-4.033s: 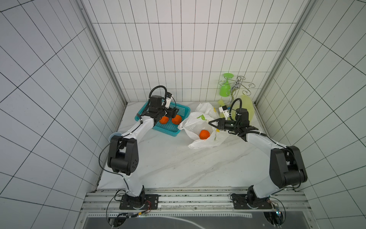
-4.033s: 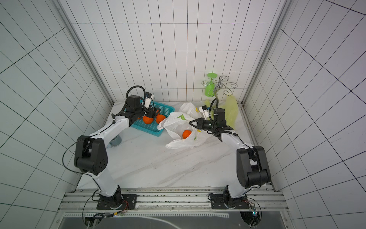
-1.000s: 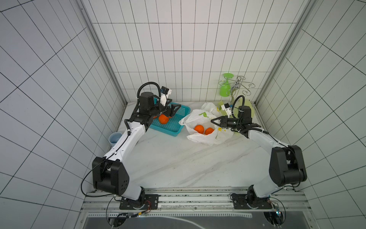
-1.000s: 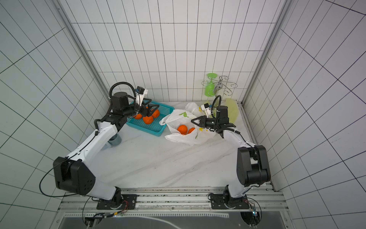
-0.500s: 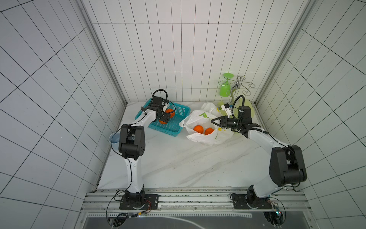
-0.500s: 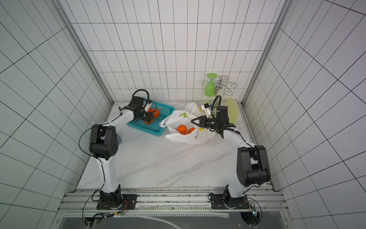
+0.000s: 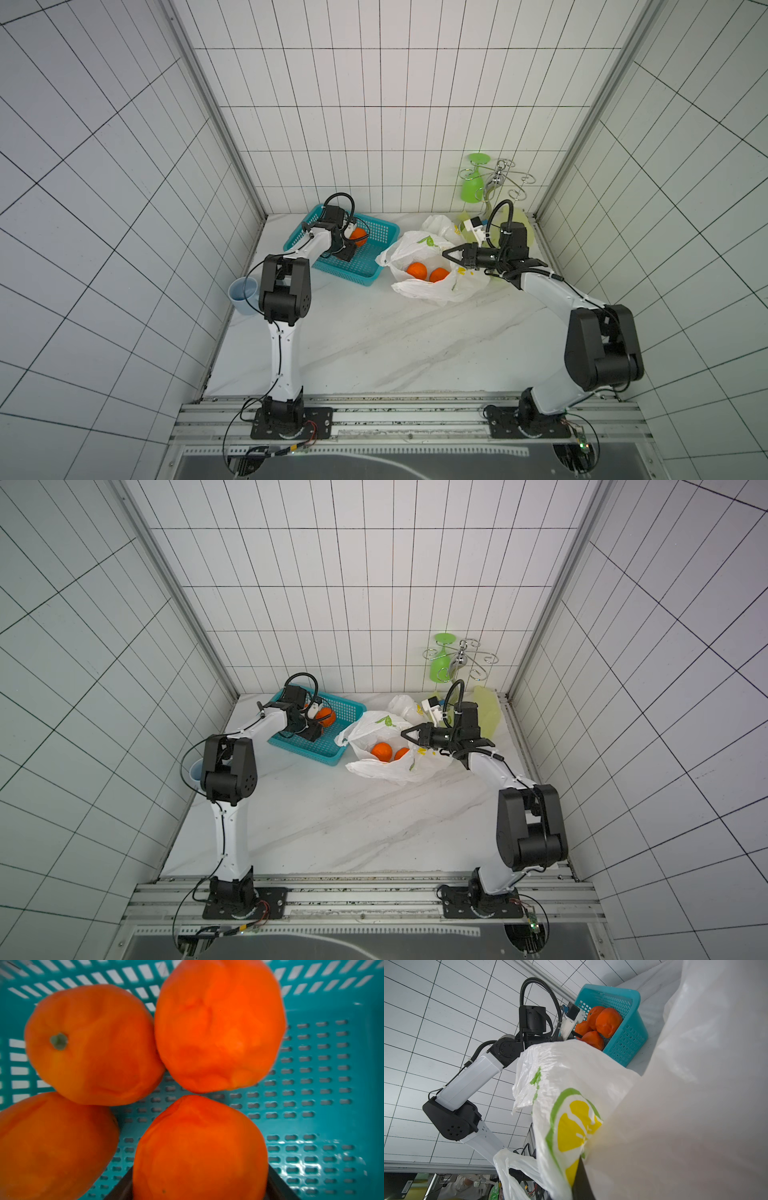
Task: Place the oranges into plastic bags & tie knots
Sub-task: Pick up the orange from the basket, then place the orange in the plastic bag.
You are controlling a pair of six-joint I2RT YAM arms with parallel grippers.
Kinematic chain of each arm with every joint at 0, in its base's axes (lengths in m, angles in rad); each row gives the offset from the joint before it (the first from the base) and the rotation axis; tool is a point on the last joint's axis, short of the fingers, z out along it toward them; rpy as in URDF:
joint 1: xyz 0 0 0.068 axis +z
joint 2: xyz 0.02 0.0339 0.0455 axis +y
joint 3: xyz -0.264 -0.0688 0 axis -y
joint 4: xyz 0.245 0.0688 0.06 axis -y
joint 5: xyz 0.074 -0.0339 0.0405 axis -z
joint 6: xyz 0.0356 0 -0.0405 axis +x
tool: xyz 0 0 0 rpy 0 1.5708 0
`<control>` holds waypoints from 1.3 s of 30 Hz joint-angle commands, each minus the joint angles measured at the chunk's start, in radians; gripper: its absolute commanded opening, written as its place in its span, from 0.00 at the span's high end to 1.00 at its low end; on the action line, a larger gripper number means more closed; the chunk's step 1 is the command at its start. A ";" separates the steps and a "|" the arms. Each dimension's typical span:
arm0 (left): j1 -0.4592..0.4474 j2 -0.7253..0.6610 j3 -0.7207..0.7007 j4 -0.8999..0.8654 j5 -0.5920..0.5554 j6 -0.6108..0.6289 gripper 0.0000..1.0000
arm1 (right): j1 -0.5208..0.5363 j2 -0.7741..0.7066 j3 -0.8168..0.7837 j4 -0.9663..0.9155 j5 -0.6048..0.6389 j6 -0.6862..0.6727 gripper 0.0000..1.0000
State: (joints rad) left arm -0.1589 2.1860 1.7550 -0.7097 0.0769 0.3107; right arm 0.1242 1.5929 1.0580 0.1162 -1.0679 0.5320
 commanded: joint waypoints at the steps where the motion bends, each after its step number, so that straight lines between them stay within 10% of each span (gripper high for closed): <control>1: 0.002 -0.204 -0.100 0.017 0.157 0.022 0.44 | -0.003 -0.010 0.028 0.001 0.001 -0.018 1.00; 7: -0.059 -0.644 -0.356 0.129 0.506 0.005 0.47 | -0.005 -0.013 0.030 0.004 -0.004 -0.022 1.00; 11: -0.283 -0.803 -0.415 0.198 0.466 0.055 0.47 | -0.002 -0.014 0.037 0.003 -0.018 -0.031 1.00; 19: -0.561 -0.615 -0.281 0.145 0.169 0.139 0.51 | -0.004 0.008 0.170 -0.243 -0.033 -0.206 1.00; 33: -0.626 -0.379 -0.395 0.591 -0.185 0.065 0.41 | -0.021 0.024 0.116 0.011 -0.156 0.079 1.00; 39: -0.636 -0.320 -0.367 0.607 -0.117 -0.008 0.26 | -0.036 0.015 0.102 0.019 -0.136 0.089 1.00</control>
State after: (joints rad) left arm -0.7910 1.8622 1.3727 -0.1783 -0.0345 0.3481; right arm 0.1089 1.6108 1.1286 0.0841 -1.1854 0.5846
